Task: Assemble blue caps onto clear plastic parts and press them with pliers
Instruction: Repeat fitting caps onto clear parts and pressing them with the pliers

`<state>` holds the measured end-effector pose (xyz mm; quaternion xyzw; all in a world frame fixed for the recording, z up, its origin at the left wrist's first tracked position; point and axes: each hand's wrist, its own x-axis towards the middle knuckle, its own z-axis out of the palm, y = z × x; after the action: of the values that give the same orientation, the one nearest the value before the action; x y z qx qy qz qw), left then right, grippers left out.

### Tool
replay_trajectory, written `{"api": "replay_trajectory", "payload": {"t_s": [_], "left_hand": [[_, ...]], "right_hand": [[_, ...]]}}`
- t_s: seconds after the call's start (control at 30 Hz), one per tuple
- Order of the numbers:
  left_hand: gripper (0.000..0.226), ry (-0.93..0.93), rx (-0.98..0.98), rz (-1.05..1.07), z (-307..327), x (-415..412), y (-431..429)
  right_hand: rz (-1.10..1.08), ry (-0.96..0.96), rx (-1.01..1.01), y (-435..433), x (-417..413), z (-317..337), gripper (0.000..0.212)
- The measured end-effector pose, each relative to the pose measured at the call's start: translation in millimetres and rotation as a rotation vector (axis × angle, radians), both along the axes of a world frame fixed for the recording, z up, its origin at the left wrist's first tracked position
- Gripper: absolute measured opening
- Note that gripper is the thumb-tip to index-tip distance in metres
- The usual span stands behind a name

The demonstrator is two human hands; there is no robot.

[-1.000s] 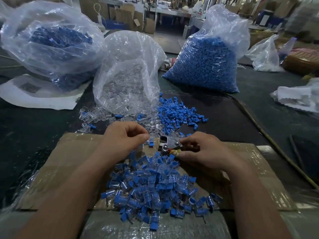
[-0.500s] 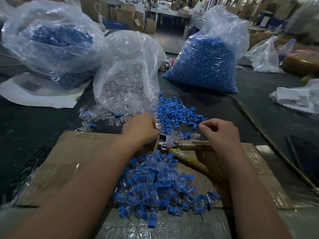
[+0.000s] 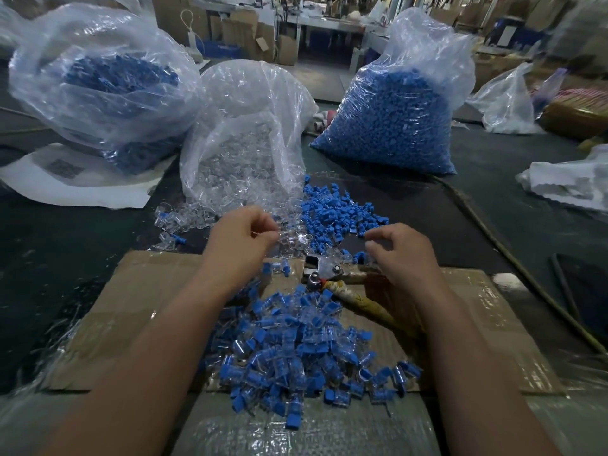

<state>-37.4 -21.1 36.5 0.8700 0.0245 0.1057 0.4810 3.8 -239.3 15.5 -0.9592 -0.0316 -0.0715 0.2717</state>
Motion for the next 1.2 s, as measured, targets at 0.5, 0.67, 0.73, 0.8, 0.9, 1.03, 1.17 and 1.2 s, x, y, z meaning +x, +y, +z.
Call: {"api": "replay_trajectory", "payload": {"t_s": [0.5,0.67,0.73,0.8,0.9,1.03,1.17,1.2], "left_hand": [[0.008,0.094,-0.746,-0.091,-8.5,-16.8,6.5],[0.006,0.06,-0.638,-0.097,-11.1,-17.4,4.2],[0.004,0.064,-0.646,-0.115,-11.7,-18.1,3.9],[0.004,0.071,-0.647,-0.138,-11.6,-18.8,3.2],[0.008,0.078,-0.628,-0.166,-10.2,-19.7,1.5],[0.011,0.101,-0.66,-0.18,-7.6,-21.3,0.6],[0.009,0.093,-0.678,-0.208,-7.7,-22.5,-2.9],[0.009,0.095,-0.686,-0.21,-8.0,-22.3,-3.9]], "right_hand": [[0.114,0.124,-0.19,12.3,1.8,-3.5,0.021],[0.086,-0.025,-0.013,12.7,-3.1,-3.3,0.016],[0.089,-0.096,0.058,11.8,-6.7,-1.7,0.013],[0.119,-0.105,0.043,11.3,-9.6,-1.0,0.009],[0.135,-0.086,-0.004,12.4,-12.5,0.4,0.012],[0.136,-0.135,0.162,16.8,-20.7,8.1,0.014],[0.25,-0.205,0.507,35.4,-39.5,19.5,0.022],[0.294,-0.225,0.535,41.6,-43.6,21.0,0.026]]}}
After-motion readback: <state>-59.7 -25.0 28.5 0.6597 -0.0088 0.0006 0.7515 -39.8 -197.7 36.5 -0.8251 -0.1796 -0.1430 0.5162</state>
